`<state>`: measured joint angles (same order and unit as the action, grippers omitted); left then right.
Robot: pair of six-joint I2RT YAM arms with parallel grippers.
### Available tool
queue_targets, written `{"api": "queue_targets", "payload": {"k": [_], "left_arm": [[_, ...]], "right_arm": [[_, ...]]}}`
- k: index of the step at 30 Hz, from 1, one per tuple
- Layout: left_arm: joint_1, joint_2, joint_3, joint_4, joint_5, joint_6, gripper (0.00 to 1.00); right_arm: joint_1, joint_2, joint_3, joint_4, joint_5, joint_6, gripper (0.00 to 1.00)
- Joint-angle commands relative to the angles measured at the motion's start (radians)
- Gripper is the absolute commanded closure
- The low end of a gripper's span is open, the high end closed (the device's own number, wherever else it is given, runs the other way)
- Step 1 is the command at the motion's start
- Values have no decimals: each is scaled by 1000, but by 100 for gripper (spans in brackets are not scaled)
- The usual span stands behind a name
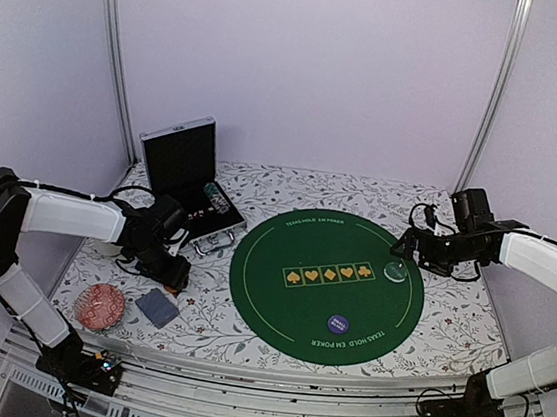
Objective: Distribute texas hold em gaming equipment
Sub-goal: Pick up the big blind button from the center of the board.
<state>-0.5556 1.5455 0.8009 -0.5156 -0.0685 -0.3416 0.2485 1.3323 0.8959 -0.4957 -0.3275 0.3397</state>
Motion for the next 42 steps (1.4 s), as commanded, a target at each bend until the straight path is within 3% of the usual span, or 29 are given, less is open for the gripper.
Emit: {"api": "queue_targets", "payload": {"k": [1,11,20,26,32,35,39,42], "left_arm": [[-3,-8,-18,-15,15,-6,43],[-4,-21,-30,-8,17,-11,62],[-20,-31,-6,-29,5,4,57],[-40,-13,-1,-27,23,15,74],[-57,5,0,-23,44,21,72],[-71,18,4,-21,54,27,80],[-77,15,2,-8,91,25,98],[-86,10,5,6,114,19,100]], "right_arm": [[5,7,-13,27,-14,2,1],[6,11,-18,29,-13,0,1],[7,8,-18,31,-13,1,1],[6,6,-22,31,-14,1,1],[7,1,-22,25,-8,0,1],[5,-1,-22,25,-11,2,1],[6,-9,-24,21,-9,3,1],[7,-14,-23,16,-5,3,1]]}}
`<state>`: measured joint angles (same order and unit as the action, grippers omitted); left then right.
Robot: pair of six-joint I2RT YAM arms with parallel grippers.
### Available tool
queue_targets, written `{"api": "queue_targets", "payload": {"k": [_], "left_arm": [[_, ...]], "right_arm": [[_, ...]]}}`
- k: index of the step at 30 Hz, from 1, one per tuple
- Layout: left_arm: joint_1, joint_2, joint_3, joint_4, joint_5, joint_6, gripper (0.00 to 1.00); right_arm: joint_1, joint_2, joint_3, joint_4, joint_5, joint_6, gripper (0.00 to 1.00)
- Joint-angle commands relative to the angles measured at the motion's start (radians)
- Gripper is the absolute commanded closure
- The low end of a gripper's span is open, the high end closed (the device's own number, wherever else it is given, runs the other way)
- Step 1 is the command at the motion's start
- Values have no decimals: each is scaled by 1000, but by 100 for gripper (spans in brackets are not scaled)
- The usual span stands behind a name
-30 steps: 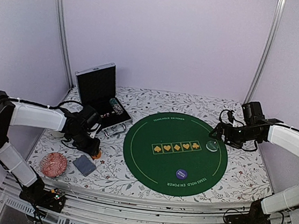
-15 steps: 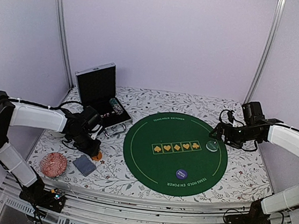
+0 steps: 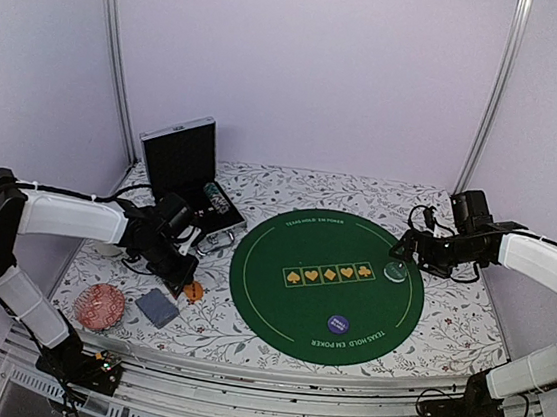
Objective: Distribute texas hold em gaming equipment
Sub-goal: Pick up the big blind button from the center of the board, then place the big blind button at the center of the board.
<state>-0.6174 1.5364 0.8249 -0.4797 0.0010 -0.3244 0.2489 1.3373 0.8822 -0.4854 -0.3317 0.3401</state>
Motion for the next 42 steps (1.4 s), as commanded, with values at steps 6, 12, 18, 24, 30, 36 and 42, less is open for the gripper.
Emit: {"api": "queue_targets", "payload": {"k": [6,12,18,24,30,36,42], "left_arm": [[-65,42,0,-13,81,21,100],[-126,32,33,-2,99,15,100],[-171,53,65,34,131,26,100],[-206,117,126,41,126,68,100],[-207,180,204,45,96,125,100],[-207,251,286,54,65,200,100],[-201,352,387,60,6,275,100]], "right_arm": [[6,-27,-11,1,-1,4,1],[6,-35,-9,-3,1,5,1],[7,-36,-8,-7,3,6,1],[6,-44,-2,-17,8,4,1],[6,-56,1,-31,14,2,1],[7,-64,8,-42,20,2,1],[5,-60,21,-51,17,4,1]]}}
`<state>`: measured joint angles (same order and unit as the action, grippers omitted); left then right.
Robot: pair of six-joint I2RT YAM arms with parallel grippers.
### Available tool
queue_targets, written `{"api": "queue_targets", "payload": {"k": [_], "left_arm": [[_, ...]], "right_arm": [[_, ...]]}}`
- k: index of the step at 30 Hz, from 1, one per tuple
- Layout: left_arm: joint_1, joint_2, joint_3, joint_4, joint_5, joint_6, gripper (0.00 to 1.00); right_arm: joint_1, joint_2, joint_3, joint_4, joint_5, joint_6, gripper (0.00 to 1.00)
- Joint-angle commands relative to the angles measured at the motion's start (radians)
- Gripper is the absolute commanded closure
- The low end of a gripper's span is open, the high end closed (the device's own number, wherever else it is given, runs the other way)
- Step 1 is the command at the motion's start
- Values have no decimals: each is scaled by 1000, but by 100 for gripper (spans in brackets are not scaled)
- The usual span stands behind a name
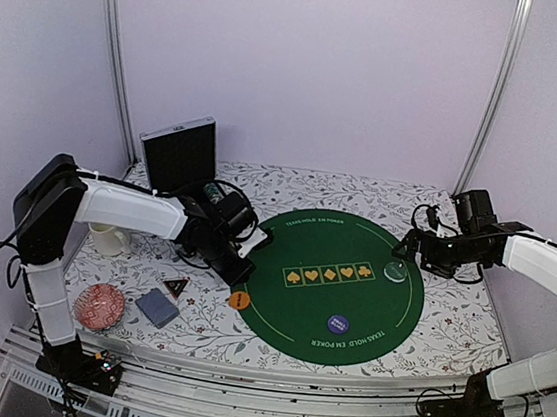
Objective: Distribute texas hold em gaming equipment
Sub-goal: Place the big blind button at the center of the board.
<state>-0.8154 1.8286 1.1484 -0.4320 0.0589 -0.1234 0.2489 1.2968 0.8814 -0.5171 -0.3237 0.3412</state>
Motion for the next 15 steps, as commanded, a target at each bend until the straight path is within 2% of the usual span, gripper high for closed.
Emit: {"api": "queue_targets", "payload": {"k": [1,7,10,12,15], "left_arm": [[-4,81,80,12,-57,86,100],[0,126,172,-42,-69,111,98],[1,79,137,-85,-67,108,74],[0,33,89,-121,-50,97,53],[-1,-24,0,-155,-16,71,28]], "right_arm": [[6,-23,23,-23,10,2,1],[6,-34,25,-41,18,1,1],[6,-41,24,-49,23,2,1],[6,-45,25,-52,27,1,1],[6,-44,27,-53,28,4,1]]}}
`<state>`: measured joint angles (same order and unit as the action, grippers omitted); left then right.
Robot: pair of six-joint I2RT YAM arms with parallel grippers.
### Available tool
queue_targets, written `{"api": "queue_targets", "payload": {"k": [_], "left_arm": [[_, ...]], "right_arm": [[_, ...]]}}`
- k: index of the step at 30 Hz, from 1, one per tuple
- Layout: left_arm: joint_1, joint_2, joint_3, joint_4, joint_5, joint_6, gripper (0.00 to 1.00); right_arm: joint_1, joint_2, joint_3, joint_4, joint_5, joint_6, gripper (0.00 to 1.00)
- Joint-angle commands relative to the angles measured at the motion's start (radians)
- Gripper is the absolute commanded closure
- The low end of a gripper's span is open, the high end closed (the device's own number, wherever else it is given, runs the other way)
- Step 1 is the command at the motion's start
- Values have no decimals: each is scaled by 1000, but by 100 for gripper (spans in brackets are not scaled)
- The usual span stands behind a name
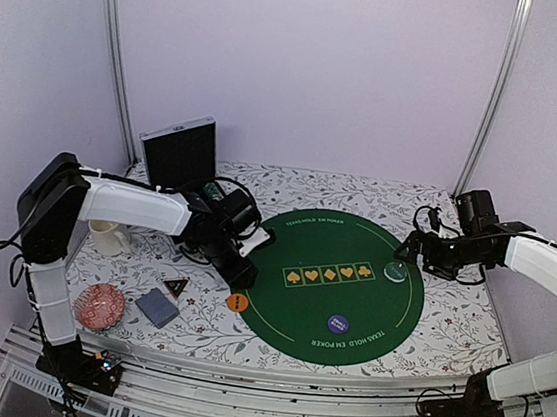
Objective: Distribute texas hold em gaming equipment
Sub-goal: Place the big blind button at the center of the board.
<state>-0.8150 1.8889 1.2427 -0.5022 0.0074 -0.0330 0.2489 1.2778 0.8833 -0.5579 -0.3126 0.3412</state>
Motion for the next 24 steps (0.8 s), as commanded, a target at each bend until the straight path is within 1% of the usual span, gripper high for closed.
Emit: {"api": "queue_targets", "payload": {"k": [1,3,5,9,13,16,19,21,24], "left_arm": [[-2,-97,-121,-85,47,-29,20],[-6,-106,-157,-79,65,-47,4],[-21,-104,-175,-65,67,-49,2],[-48,-85,-174,-34,50,-42,3],[-55,-48,-151,-22,9,-47,12],[-64,-32,-140,-21,17,-46,22],[-78,-30,-139,-17,6,-42,26],[-82,-26,-138,-12,-2,-44,33],[-83,-19,-133,-4,2,-41,39]], "right_arm": [[6,-23,25,-7,15,7,1],[7,-15,26,2,7,13,1],[8,-5,32,7,-3,17,1],[13,10,48,-4,2,16,1],[12,11,62,-20,9,10,1],[12,4,62,-22,13,9,1],[14,-2,48,-19,15,13,1],[15,-9,33,-11,11,20,1],[14,-19,13,-2,9,24,1]]}}
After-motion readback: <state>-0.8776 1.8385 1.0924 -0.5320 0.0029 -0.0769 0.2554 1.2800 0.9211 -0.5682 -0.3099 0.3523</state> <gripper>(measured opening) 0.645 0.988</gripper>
